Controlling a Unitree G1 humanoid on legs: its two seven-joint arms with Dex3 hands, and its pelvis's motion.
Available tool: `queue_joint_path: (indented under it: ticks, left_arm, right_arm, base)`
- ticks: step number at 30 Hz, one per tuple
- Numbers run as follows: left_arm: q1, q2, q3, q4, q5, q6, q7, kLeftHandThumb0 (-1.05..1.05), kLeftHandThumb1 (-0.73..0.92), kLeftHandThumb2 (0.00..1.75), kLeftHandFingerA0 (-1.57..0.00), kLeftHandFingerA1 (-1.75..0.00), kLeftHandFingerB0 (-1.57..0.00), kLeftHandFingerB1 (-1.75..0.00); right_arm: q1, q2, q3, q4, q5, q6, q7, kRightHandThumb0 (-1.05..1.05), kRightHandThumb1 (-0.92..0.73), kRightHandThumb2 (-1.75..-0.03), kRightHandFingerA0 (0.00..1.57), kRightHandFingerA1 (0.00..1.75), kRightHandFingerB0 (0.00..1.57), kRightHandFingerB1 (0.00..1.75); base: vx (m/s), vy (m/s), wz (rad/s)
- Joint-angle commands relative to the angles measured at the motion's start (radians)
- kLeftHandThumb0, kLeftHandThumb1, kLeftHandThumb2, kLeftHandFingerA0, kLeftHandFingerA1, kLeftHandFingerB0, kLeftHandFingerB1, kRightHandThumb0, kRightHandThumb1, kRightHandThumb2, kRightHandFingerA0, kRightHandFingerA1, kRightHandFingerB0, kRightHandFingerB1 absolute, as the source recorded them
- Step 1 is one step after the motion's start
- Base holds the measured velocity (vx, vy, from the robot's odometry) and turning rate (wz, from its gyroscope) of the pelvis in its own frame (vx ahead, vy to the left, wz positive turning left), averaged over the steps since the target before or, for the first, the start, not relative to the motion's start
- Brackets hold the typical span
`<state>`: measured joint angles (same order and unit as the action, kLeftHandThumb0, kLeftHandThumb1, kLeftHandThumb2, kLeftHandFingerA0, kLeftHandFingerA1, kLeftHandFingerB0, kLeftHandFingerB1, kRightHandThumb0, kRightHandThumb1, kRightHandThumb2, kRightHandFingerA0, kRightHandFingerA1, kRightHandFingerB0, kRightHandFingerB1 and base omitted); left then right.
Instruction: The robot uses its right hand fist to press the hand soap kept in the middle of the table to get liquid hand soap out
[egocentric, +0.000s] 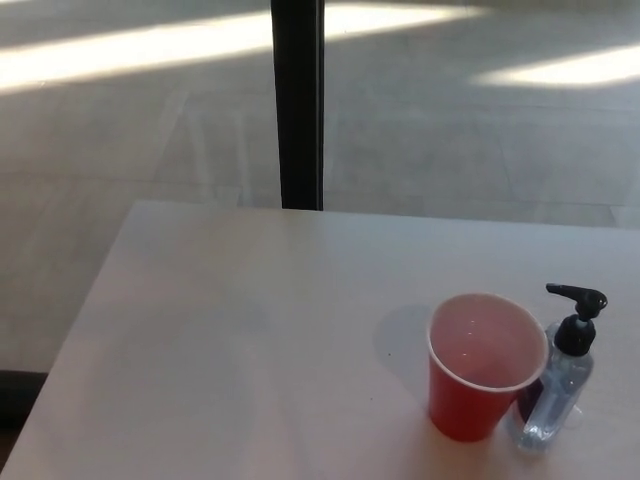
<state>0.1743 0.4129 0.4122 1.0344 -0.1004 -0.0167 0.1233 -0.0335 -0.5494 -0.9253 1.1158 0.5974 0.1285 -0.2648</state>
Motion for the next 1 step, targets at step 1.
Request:
queue_joint_path:
  ticks: [1]
  left_arm:
    - [0.007, 0.034, 0.006, 0.002, -0.003, -0.007, 0.007, -0.39, 0.43, 1.05, -0.82, -0.92, -0.60, -0.80]
  right_arm:
    - [0.012, 0.000, 0.014, 0.015, -0.026, -0.096, -0.034, -0.21, -0.54, -0.67, 0.89, 1.04, 0.75, 0.80]
  base:
    - [0.00, 0.000, 0.00]
